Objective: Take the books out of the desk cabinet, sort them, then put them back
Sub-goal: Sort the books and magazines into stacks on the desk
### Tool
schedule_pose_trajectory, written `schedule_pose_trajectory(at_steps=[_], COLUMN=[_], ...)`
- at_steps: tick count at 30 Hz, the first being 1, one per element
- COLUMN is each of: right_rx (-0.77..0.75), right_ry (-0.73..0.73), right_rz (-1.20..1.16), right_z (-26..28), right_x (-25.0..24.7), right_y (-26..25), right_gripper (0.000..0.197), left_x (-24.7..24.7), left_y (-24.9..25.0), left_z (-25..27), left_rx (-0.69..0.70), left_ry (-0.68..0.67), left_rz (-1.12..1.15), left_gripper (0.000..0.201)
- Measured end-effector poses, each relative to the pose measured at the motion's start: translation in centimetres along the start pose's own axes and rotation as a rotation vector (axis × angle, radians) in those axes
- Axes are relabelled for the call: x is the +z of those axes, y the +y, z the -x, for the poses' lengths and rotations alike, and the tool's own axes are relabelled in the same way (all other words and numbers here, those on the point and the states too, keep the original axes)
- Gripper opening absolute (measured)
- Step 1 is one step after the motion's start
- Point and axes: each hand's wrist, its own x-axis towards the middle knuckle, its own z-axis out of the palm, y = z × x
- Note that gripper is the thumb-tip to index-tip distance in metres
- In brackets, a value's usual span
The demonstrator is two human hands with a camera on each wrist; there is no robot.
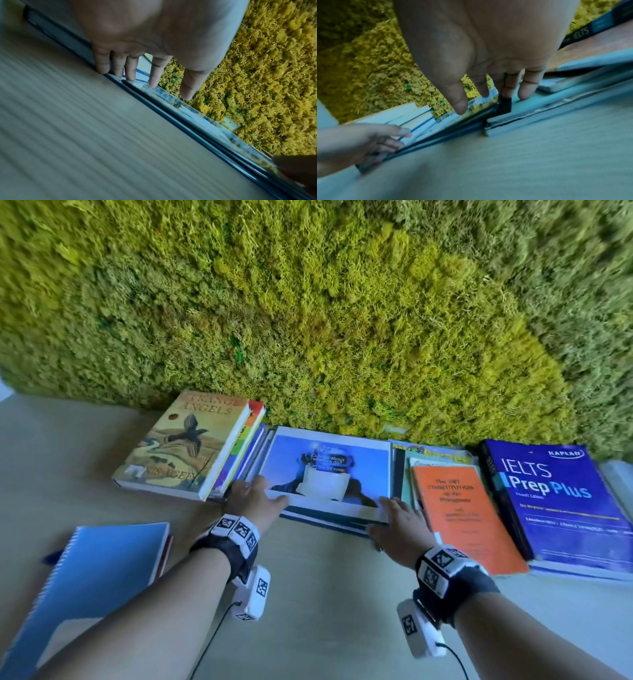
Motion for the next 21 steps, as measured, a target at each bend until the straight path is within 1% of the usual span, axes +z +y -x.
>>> schedule_pose_trajectory(at_steps=[2,6,8,13,18,21], right_rx=[-0.01,-0.032,-0.036,-0.042,-0.051,-0.059], right_ry=[-0.025,-0.029,-0.056,-0.067,-0.056,-0.07], right_rz=[0.071,0.123,0.148,0.244,0.281,0.317], right_z=[0.6,0.8,1.0,2.4,4.5,6.5], right_x=[0.6,0.6,0.5,0.5,0.7,0.8], right_y=[0.8,0.8,0.8,0.8,1.2,1.1], right_gripper=[0.074,0.07,0.068,0.067,0.062,0.06], left_x=[0.1,-0.6,-1.1,-0.7,0.2,0.1], left_y=[0.1,-0.3,-0.4,-0.4,-2.5,-4.3], left_z=[0.4,0.7,0.9,2.7,6.1,8.7], left_rx=[0.0,0.015,0.001,-0.015,0.001,0.025], left_ry=[0.01,-0.038,-0.051,-0.035,-0.049,-0.083], left_rz=[0.016,-0.044,-0.027,0.015,0.068,0.058], left_gripper=[0.056,0.078,0.082,0.066,0.058,0.052])
